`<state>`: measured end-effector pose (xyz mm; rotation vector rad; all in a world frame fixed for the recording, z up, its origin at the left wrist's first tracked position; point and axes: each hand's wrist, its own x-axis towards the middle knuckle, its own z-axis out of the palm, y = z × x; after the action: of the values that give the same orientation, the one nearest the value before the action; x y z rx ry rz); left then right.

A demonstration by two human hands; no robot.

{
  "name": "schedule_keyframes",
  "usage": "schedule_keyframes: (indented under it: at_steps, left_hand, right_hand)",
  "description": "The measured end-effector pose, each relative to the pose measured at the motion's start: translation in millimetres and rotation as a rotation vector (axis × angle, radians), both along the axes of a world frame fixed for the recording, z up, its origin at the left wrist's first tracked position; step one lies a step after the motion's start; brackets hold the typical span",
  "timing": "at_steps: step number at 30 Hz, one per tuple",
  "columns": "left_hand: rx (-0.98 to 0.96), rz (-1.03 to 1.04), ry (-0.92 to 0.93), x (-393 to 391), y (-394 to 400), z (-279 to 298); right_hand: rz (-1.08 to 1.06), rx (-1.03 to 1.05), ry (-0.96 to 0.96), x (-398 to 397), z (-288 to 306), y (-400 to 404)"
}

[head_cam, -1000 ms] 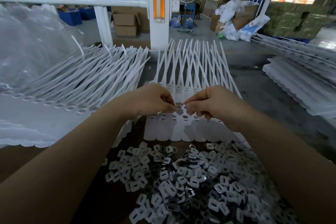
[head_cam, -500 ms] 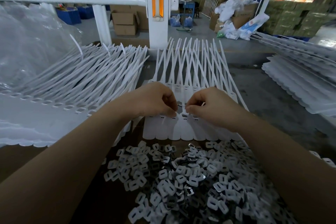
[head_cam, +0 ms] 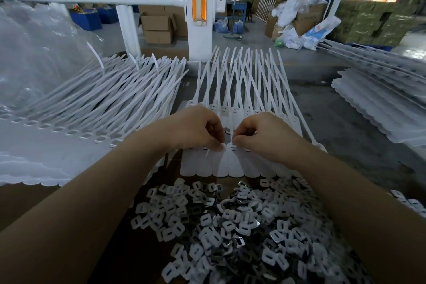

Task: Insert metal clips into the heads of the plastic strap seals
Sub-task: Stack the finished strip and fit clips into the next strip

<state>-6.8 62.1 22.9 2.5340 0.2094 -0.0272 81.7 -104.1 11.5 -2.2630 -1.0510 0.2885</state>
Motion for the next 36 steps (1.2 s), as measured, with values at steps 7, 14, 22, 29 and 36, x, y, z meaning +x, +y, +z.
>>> schedule_keyframes:
  at_steps: [7, 14, 22, 29, 36]
  left_hand:
    - [0.006, -0.021, 0.001, 0.6, -0.9, -0.3]
    - [0.079, -0.062, -0.034, 1.9, -0.1, -0.3]
    - [0.202, -0.210, 0.026, -3.8, 1.0, 12.6]
    - [0.539, -0.307, 0.135, -6.2, -17.3, 22.7]
    - [0.783, -0.284, 0.105, -5.1, -44.9, 17.2]
  right_hand:
    - [0.007, -0.047, -0.053, -3.0, 1.6, 0.7]
    - [-0.018, -0.030, -0.033, -3.1, 1.9, 1.8]
    - [-0.084, 0.033, 0.107, 4.8, -1.0, 1.2]
    - [-0.126, 0.078, 0.190, 7.2, 0.0, 0.6]
    - [-0.118, 0.062, 0.182, 6.0, 1.2, 1.2]
